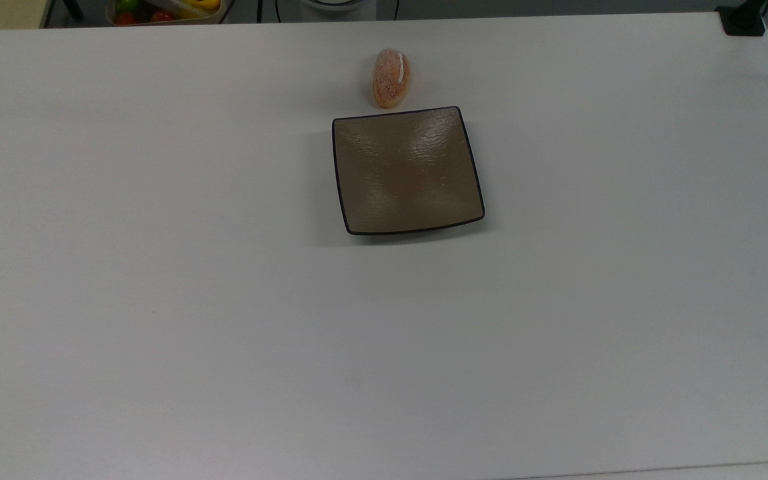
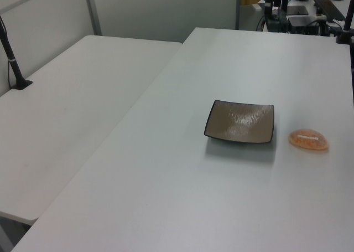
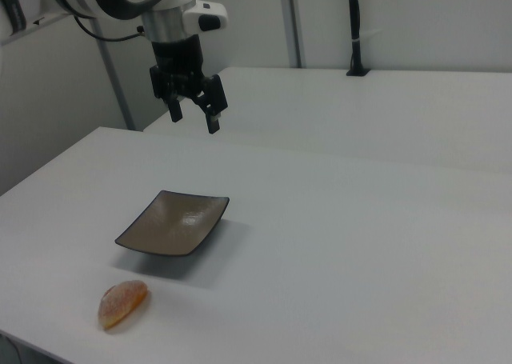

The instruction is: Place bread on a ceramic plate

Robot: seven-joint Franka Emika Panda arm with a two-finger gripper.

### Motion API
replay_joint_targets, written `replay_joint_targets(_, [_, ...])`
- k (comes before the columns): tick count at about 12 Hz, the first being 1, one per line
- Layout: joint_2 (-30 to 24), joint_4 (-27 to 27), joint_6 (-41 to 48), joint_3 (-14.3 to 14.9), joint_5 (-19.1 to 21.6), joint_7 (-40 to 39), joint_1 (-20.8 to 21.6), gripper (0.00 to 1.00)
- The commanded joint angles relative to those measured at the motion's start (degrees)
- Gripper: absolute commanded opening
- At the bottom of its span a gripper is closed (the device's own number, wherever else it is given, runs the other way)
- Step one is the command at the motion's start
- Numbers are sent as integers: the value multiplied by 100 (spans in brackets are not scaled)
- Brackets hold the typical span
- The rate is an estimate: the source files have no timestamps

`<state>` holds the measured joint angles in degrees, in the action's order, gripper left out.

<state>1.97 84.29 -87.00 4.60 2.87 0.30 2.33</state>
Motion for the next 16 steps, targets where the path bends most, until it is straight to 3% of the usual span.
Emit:
replay_joint_targets(1, [14,141,-273,41,91,405,4,100])
replay_joint_targets(7, [-47,254,-308,-12,118,357,-5,100])
replay_joint_targets(8, [-195,499,-500,-47,118,348,-5,100])
replay_joint_targets(11, [-1055,1885,-1177,-248,118,269,48,100])
replay_joint_targets(14, [-1671,3002,-1344,-512,118,94,74,100])
replay_joint_targets(16, [-2015,3627,-1433,-522,118,-81,275,100])
